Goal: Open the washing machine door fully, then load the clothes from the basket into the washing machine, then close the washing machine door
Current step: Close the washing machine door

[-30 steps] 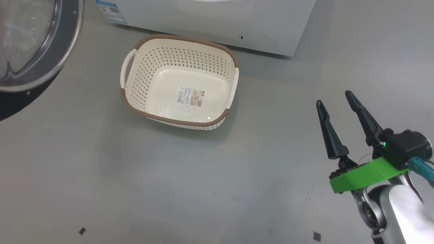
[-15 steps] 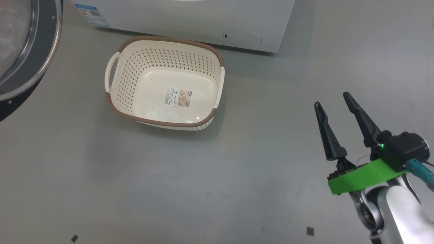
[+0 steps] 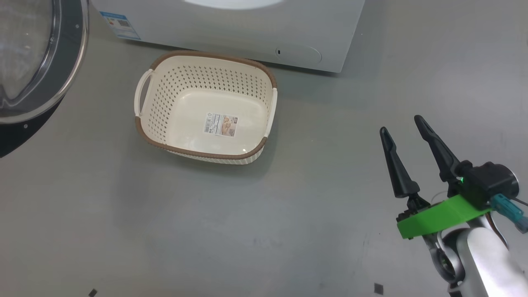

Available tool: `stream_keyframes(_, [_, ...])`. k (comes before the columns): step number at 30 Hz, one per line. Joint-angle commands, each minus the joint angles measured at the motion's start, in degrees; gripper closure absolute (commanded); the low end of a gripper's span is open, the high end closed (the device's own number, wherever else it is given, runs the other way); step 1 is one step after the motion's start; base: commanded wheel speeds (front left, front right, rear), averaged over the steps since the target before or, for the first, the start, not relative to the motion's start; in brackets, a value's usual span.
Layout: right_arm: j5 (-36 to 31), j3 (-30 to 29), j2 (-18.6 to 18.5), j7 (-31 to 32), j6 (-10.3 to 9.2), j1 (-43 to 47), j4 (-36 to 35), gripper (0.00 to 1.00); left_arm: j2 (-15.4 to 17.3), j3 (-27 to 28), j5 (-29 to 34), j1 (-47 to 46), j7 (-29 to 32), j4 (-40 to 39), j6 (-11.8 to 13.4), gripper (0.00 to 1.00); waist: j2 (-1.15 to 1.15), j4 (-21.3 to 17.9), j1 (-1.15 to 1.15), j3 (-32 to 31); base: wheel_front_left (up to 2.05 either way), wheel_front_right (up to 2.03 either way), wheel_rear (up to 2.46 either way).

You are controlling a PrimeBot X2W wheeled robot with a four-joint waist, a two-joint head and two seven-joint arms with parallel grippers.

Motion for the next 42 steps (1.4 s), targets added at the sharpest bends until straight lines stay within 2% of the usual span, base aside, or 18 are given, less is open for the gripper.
stream_keyframes(1, [-0.1,1.3,0.0,-0.4,-0.16,-0.9,-1.6,0.00,3.1,0.1,-0.2,-0.1,1.5,-1.7,-0.7,1.00,0.00,-0.1,0.00,-0.4,0.00,0.00,0.00])
stream_keyframes(11, [-0.1,1.5,0.1,-0.3,-0.16,-0.1,-1.7,0.00,2.2,-1.8,-0.7,2.6,7.8,-2.2,-2.3,1.00,0.00,-0.8,0.00,-1.9,0.00,0.00,0.00])
stream_keyframes(17, [-0.2,1.3,0.0,-0.2,-0.16,0.3,-1.9,0.00,2.4,-1.7,-0.9,4.0,8.5,-2.9,-2.4,1.00,0.00,-1.4,0.00,-2.4,0.00,0.00,0.00])
stream_keyframes(21, [-0.3,1.3,0.2,-0.2,-0.16,0.5,-1.9,0.00,1.5,-1.5,-2.6,4.6,11.8,-4.1,-4.4,1.00,0.00,-1.5,0.00,-2.8,0.00,0.00,0.00])
stream_keyframes(26, [-0.2,1.0,0.6,-0.3,-0.16,0.9,-1.6,0.00,0.4,-1.1,-5.4,6.3,16.9,-6.9,-8.1,1.00,0.00,-1.8,0.00,-3.4,0.00,0.00,0.00])
stream_keyframes(32, [-0.1,0.6,1.0,-0.5,-0.16,1.0,-1.3,0.00,-0.6,-1.2,-7.2,9.3,21.4,-10.6,-8.9,1.00,0.00,-2.2,0.00,-4.4,0.00,0.00,0.00])
stream_keyframes(42, [0.2,0.4,1.8,-1.0,-0.16,1.5,-0.6,0.00,-4.6,-1.9,-11.1,15.4,28.7,-20.6,-9.3,1.00,0.00,-3.0,0.00,-6.6,0.00,0.00,0.00])
